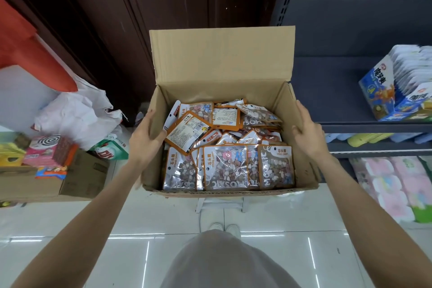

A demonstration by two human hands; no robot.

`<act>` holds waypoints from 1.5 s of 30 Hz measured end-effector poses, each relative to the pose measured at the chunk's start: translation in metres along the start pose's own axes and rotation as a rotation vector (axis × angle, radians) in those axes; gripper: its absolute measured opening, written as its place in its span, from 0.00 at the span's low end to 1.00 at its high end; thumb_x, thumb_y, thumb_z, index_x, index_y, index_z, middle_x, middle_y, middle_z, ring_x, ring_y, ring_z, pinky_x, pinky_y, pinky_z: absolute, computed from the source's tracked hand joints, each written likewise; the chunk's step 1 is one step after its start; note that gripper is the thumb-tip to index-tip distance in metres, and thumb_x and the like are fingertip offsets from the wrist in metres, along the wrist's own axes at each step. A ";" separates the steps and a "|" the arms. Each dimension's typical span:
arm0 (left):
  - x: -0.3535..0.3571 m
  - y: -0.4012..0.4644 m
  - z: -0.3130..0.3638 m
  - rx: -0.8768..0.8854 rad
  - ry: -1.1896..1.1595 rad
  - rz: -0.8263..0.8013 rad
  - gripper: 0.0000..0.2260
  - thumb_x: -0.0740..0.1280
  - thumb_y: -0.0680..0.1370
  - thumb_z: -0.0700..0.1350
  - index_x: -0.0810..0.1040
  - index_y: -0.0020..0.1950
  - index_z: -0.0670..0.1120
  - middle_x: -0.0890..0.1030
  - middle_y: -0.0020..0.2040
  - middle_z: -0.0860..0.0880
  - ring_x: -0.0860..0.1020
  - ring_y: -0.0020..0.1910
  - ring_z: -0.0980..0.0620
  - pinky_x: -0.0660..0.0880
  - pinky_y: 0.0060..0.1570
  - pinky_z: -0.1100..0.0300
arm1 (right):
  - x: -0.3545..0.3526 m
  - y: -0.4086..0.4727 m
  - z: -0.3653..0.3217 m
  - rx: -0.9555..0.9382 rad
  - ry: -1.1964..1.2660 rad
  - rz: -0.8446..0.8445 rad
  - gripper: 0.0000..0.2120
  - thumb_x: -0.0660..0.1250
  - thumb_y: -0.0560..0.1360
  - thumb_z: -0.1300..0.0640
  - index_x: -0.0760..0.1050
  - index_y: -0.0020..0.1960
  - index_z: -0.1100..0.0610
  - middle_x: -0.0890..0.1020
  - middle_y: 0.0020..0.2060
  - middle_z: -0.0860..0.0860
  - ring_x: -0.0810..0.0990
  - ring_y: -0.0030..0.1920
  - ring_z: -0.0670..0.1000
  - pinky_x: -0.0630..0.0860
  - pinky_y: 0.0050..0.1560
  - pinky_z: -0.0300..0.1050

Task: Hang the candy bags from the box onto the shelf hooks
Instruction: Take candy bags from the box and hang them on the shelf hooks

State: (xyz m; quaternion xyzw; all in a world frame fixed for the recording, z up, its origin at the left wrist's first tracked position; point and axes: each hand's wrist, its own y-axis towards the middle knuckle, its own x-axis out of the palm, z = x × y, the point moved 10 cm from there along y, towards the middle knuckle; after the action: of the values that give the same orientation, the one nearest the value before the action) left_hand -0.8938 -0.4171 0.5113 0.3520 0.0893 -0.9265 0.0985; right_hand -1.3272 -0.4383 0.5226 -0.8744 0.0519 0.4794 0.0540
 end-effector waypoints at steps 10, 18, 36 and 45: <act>0.011 -0.023 0.116 0.488 0.092 -0.186 0.19 0.69 0.77 0.45 0.72 0.67 0.51 0.78 0.58 0.55 0.74 0.60 0.57 0.70 0.60 0.60 | 0.023 -0.048 -0.087 -0.433 -0.160 -0.275 0.30 0.65 0.76 0.62 0.62 0.75 0.48 0.74 0.67 0.51 0.74 0.65 0.56 0.74 0.60 0.55; 0.155 -0.046 0.097 0.569 0.612 -0.718 0.37 0.69 0.70 0.65 0.63 0.75 0.52 0.73 0.66 0.47 0.64 0.67 0.46 0.66 0.61 0.52 | 0.069 -0.052 -0.038 -0.226 -0.406 -0.567 0.45 0.73 0.73 0.50 0.48 0.79 0.47 0.58 0.77 0.49 0.63 0.73 0.57 0.62 0.71 0.50; 0.095 -0.001 0.084 0.291 0.160 -0.535 0.17 0.70 0.76 0.45 0.72 0.64 0.45 0.77 0.63 0.47 0.74 0.63 0.50 0.67 0.52 0.61 | 0.039 -0.055 -0.064 -0.281 -0.484 -0.339 0.20 0.65 0.78 0.54 0.70 0.68 0.55 0.79 0.59 0.56 0.77 0.59 0.58 0.72 0.55 0.50; 0.068 -0.018 0.080 0.096 -0.382 -0.281 0.12 0.74 0.73 0.48 0.77 0.53 0.49 0.80 0.51 0.55 0.77 0.53 0.56 0.74 0.56 0.52 | -0.056 -0.082 -0.054 -0.152 0.287 0.051 0.02 0.66 0.78 0.62 0.76 0.49 0.56 0.80 0.37 0.41 0.77 0.40 0.37 0.68 0.40 0.31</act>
State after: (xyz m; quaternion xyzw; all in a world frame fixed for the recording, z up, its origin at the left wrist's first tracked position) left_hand -0.9992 -0.4266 0.5267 0.1586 0.0730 -0.9841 -0.0332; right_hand -1.3003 -0.3624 0.6029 -0.9339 0.0446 0.3533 -0.0323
